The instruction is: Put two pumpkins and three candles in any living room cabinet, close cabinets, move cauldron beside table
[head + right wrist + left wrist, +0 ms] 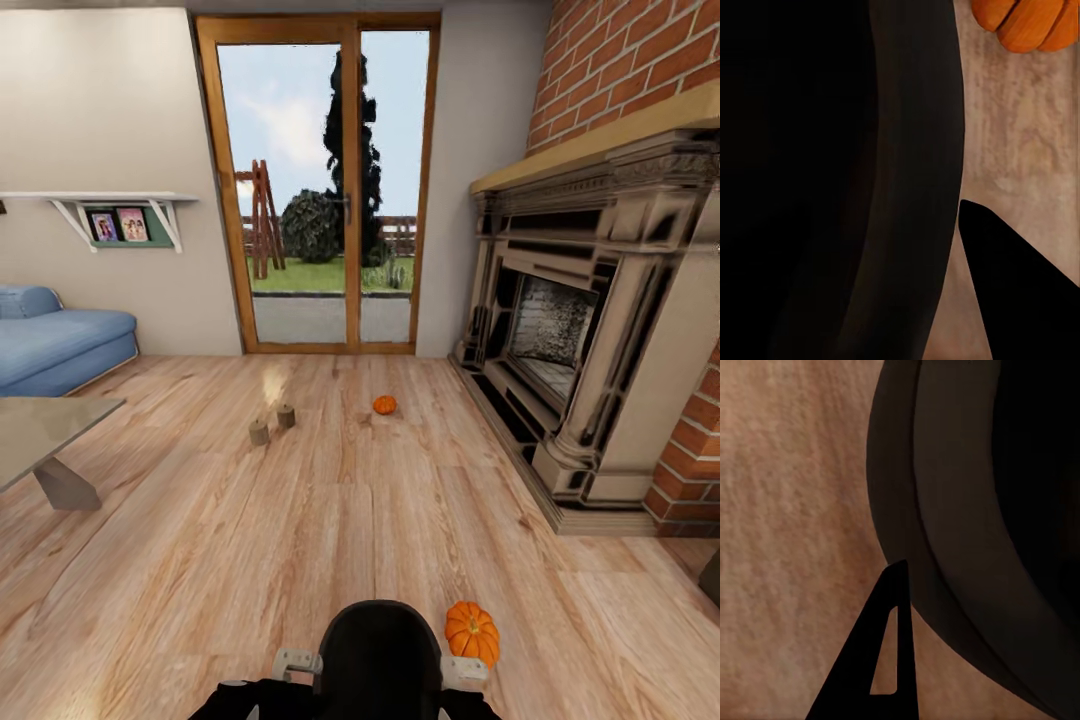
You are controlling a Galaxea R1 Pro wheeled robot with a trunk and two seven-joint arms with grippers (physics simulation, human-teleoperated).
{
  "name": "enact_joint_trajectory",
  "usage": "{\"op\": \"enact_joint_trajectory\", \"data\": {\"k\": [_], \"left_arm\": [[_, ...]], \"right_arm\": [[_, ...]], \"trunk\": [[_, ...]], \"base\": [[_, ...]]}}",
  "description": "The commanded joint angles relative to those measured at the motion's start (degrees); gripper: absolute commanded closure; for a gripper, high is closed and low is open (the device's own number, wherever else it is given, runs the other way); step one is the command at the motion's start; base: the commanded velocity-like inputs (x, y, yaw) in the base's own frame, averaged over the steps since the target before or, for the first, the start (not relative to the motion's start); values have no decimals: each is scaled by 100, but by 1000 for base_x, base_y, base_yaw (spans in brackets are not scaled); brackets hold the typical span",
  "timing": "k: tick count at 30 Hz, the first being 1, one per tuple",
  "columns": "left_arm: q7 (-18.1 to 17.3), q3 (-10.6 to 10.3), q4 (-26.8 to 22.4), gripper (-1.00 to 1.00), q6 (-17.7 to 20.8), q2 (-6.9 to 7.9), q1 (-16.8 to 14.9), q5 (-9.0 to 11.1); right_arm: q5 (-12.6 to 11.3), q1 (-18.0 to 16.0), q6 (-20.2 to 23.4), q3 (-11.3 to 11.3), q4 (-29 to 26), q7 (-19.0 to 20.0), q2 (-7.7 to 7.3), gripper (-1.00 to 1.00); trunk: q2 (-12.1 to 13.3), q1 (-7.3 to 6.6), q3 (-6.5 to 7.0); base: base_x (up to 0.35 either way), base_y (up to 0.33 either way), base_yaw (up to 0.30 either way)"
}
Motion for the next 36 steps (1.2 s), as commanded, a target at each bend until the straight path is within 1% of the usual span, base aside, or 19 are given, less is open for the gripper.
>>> {"op": "enact_joint_trajectory", "data": {"k": [1,7,11,15,28,33,36], "left_arm": [[-2,-32,-7,100,29,4,2,-38],[-2,-31,-8,100,29,4,2,-34],[-2,-31,-9,100,29,4,2,-30],[-8,-31,-11,100,29,6,2,-29],[-11,-22,-12,100,29,13,2,-26],[-11,-22,-12,100,29,13,2,-27],[-11,-22,-12,100,29,13,2,-28]], "right_arm": [[-56,-4,21,-11,-102,-22,4,100],[-56,-3,19,-6,-109,-10,11,100],[-56,-3,19,-4,-117,-8,16,100],[-56,-4,19,-2,-119,-8,17,100],[-56,-4,19,-2,-120,-8,17,100],[-56,-2,9,0,-120,-4,17,100],[-54,2,-141,3,-111,-4,14,100]], "trunk": [[-1,-4,17],[7,-20,150],[167,-107,222],[167,-107,217],[167,-107,184],[167,-107,180],[167,-107,180]], "base": [[0,0,0],[0,0,0],[0,0,31],[0,0,186],[0,0,260],[0,0,76],[0,0,16]]}}
